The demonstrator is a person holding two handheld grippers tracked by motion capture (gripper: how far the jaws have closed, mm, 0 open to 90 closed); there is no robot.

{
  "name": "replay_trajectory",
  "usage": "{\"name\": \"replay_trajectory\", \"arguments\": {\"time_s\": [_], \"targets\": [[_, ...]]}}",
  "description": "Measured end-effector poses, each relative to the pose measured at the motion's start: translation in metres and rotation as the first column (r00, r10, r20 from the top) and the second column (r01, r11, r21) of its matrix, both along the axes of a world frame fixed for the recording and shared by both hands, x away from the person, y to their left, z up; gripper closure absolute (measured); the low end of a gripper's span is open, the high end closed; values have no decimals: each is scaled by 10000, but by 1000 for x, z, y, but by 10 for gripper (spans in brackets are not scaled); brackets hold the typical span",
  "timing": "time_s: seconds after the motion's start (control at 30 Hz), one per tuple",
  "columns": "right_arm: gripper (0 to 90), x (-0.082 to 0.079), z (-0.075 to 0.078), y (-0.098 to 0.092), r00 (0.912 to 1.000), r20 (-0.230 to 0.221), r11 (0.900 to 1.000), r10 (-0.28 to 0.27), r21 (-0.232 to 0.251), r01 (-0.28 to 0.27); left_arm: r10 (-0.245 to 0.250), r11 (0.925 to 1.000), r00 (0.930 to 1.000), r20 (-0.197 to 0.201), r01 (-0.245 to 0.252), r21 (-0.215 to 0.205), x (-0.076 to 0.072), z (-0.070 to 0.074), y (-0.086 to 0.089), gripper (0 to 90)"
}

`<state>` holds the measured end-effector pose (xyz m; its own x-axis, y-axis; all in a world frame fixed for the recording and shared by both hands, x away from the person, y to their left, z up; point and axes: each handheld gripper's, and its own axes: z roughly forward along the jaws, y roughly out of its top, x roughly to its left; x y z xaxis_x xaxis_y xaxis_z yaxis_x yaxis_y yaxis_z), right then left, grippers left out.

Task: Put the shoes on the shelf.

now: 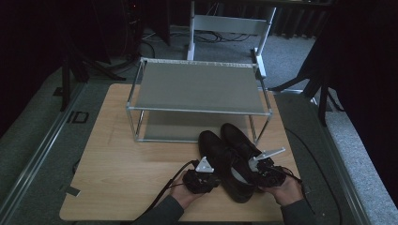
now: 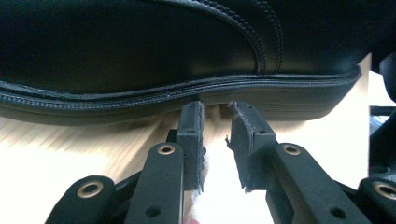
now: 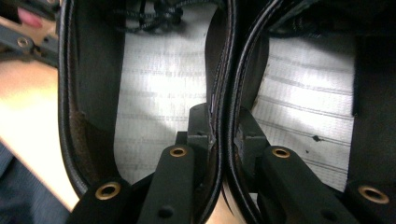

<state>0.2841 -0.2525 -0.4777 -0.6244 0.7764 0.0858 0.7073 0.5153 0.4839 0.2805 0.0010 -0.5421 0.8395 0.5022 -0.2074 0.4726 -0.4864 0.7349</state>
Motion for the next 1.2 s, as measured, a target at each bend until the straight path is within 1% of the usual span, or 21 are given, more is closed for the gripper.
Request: {"name": "replay_trajectory", "arguments": {"time_s": [0.03, 0.07, 0.1, 0.13, 0.17, 0.2, 0.27, 0.4, 0.53, 0.67, 0.7, 0.8, 0.97, 1.2], "targets": [[802, 0, 1, 2, 10000, 41, 10000, 69, -13, -69, 38, 10000, 10000, -7, -38, -10, 1, 0, 2, 738], [802, 0, 2, 4, 9999, 135, 10000, 18, 17, -18, 70, 10000, 10000, -31, -70, 10, 1, 0, 3, 738], [802, 0, 2, 4, 9999, 135, 10000, 18, 17, -18, 70, 10000, 10000, -31, -70, 10, 1, 0, 3, 738], [803, 1, 2, 6, 9999, 124, 9999, 97, -68, -96, 165, 9998, 9999, 10, -165, 58, 2, 0, 4, 738], [803, 3, 2, 9, 9997, 237, 9999, 73, -79, -72, 230, 9997, 9997, -17, -230, 96, 3, 0, 5, 738], [803, 4, 3, 11, 9997, 242, 9999, 97, -136, -94, 270, 9996, 9996, -15, -270, 108, 4, 0, 5, 738], [802, 6, 3, 15, 9993, 347, 9997, 124, -235, -116, 408, 9991, 9992, -52, -408, 64, 6, 0, 7, 738], [803, 11, 5, 21, 9991, 422, 9998, 97, -150, -90, 675, 9977, 9977, 9, -675, -24, 11, 2, 13, 738], [803, 16, 6, 27, 9977, 671, 10000, 35, -28, -33, 916, 9958, 9958, 34, -916, -86, 17, 3, 19, 738], [803, 22, 7, 33, 9959, 889, 9998, -176, 18, 175, 1097, 9939, 9939, 115, -1096, -78, 25, 4, 23, 738], [804, 23, 7, 34, 9957, 907, 9999, -168, 19, 167, 1135, 9935, 9935, 118, -1134, -125, 27, 4, 24, 738], [803, 29, 7, 37, 9943, 1006, 9993, -358, 131, 347, 1301, 9915, 9913, 191, -1299, -99, 33, 5, 26, 737], [804, 38, 7, 43, 9916, 1158, 9983, -570, 159, 555, 1566, 9877, 9871, 319, -1565, -38, 42, 7, 29, 738], [803, 50, 10, 48, 9882, 1203, 9945, -945, 563, 882, 1924, 9813, 9795, 602, -1924, -60, 52, 13, 34, 747]]}}
